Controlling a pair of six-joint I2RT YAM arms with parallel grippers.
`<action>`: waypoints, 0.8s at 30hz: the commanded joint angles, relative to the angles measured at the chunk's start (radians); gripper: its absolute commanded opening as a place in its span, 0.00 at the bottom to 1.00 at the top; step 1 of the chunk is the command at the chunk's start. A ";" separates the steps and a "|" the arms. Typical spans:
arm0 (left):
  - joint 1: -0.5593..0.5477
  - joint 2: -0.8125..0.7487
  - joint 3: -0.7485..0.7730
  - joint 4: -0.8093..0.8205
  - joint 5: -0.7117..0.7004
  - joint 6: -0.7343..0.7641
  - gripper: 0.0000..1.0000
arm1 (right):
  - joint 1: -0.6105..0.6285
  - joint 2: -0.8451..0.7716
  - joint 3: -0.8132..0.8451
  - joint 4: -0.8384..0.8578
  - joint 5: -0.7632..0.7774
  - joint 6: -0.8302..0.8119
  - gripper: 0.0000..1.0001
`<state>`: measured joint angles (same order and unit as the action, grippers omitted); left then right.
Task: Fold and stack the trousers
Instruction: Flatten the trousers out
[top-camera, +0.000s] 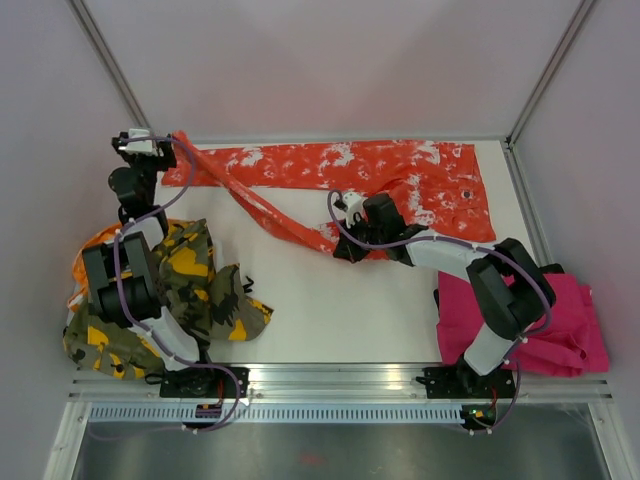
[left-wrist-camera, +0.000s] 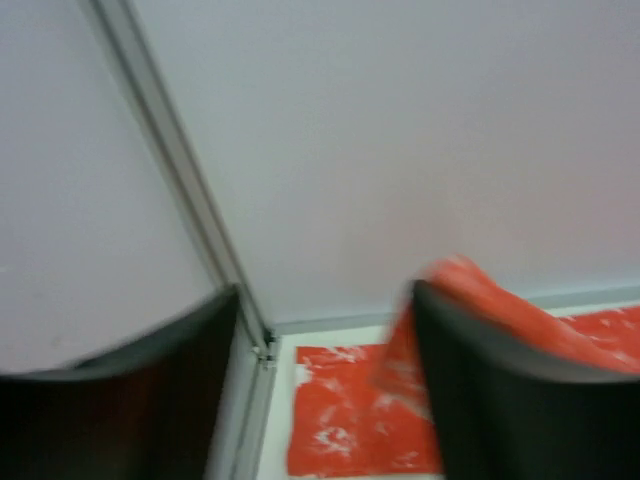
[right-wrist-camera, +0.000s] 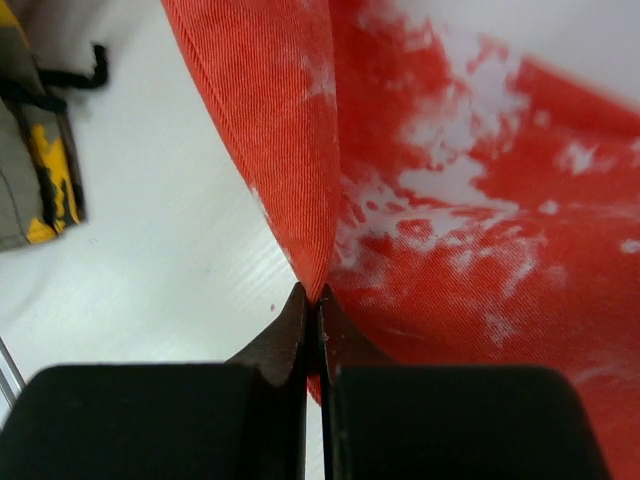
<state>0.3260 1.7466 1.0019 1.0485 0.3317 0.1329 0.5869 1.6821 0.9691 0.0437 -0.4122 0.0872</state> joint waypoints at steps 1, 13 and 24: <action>0.051 -0.033 0.070 0.073 -0.117 -0.001 0.90 | -0.004 0.048 -0.036 -0.088 -0.008 0.016 0.00; 0.076 -0.292 0.285 -0.841 0.161 -0.309 0.98 | 0.054 0.110 0.020 -0.113 0.038 0.005 0.02; -0.369 0.026 0.531 -1.450 -0.460 -0.576 0.98 | 0.050 0.021 0.062 -0.130 0.070 0.049 0.63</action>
<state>-0.0372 1.6840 1.5696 -0.2039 0.0452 -0.2527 0.6437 1.7763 0.9794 -0.0845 -0.3519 0.1253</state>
